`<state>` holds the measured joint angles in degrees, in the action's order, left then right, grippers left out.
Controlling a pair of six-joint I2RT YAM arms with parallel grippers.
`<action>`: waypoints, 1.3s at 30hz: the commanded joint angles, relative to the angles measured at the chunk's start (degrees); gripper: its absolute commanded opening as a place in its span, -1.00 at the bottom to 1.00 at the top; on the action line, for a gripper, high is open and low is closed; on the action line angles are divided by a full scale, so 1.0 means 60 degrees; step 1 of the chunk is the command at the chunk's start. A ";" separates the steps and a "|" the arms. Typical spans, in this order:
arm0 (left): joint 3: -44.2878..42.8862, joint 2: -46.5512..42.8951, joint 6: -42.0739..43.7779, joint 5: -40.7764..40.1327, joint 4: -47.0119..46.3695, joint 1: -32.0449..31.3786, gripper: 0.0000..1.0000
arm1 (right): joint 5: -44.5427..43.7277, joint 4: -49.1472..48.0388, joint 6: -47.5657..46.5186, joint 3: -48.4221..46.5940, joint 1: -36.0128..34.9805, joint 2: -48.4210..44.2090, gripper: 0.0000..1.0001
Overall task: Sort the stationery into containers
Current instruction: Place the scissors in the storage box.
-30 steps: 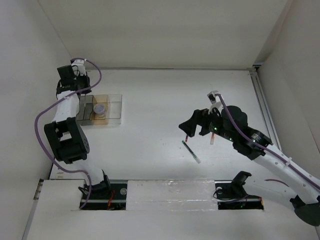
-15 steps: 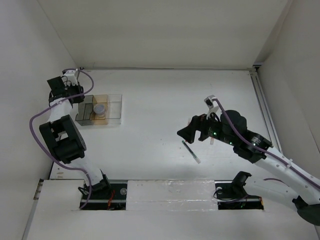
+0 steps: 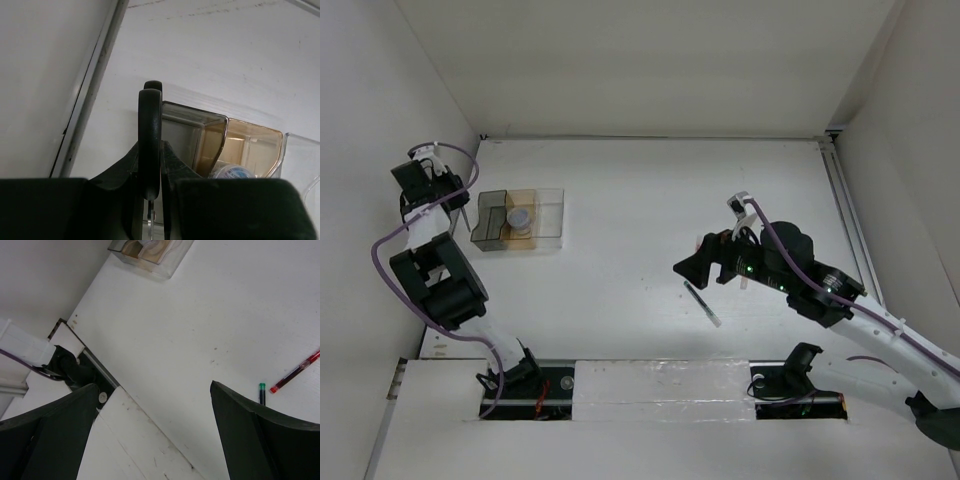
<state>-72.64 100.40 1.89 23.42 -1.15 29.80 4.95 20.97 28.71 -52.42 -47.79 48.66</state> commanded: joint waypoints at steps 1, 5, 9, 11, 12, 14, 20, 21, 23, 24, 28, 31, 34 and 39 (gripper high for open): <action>-0.0022 -0.0664 -0.0856 0.0066 -0.0483 0.0013 -1.00 | -0.0078 -0.0331 -0.0039 -0.0052 -0.0106 -0.0142 0.98; -0.0109 -0.0752 -0.1427 0.0066 -0.0483 0.0013 -1.00 | -0.0166 -0.0331 -0.0039 -0.0052 -0.0106 -0.0142 0.98; -0.0110 -0.0752 -0.1765 0.0256 -0.0658 0.0013 -1.00 | -0.0166 -0.0331 -0.0039 -0.0052 -0.0106 -0.0142 0.98; -0.0110 -0.0752 -0.1882 0.0257 -0.0658 -0.0074 -1.00 | -0.0166 -0.0331 -0.0039 -0.0052 -0.0106 -0.0142 0.98; -0.0197 -0.0636 -0.1984 0.0344 -0.0658 -0.0074 -1.00 | -0.0166 -0.0331 -0.0039 -0.0052 -0.0106 -0.0142 0.98; -0.0299 -0.0417 -0.1985 0.0345 -0.0658 -0.0161 -1.00 | -0.0166 -0.0331 -0.0039 -0.0052 -0.0106 -0.0142 0.98; -0.0417 -0.0020 -0.1781 0.0682 -0.0556 -0.0367 -1.00 | -0.0078 -0.0418 -0.0039 -0.0052 -0.0106 -0.0142 0.98; -0.0287 -0.0019 -0.1780 0.0682 -0.0788 -0.0367 -1.00 | -0.0078 -0.0419 -0.0039 -0.0052 -0.0106 -0.0142 0.98; -0.0024 -0.0019 -0.1868 0.0769 -0.0994 -0.0367 -1.00 | -0.0078 -0.0419 -0.0039 -0.0052 -0.0106 -0.0142 0.98; -0.0022 -0.0019 -0.1868 0.0770 -0.1097 -0.0367 -1.00 | -0.0078 -0.0419 -0.0039 -0.0052 -0.0106 -0.0142 0.98; 0.0168 0.0287 -0.1868 0.0667 -0.1098 -0.0367 -1.00 | -0.0078 -0.0419 -0.0039 -0.0052 -0.0106 -0.0142 0.98; 0.0284 0.0463 -0.1868 0.0477 -0.1098 -0.0367 -1.00 | -0.0078 -0.0419 -0.0039 -0.0052 -0.0106 -0.0142 0.98; 0.0373 0.0580 -0.1956 0.0359 -0.1098 -0.0367 -1.00 | -0.0078 -0.0419 -0.0039 -0.0052 -0.0106 -0.0142 0.98; 0.0476 0.0581 -0.1956 0.0272 -0.1273 -0.0367 -1.00 | -0.0078 -0.0506 -0.0127 -0.0052 -0.0106 -0.0142 0.98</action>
<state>-69.91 104.99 -9.39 25.23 -5.72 27.44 4.56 20.95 28.69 -52.42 -47.83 48.66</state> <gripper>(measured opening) 0.090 0.990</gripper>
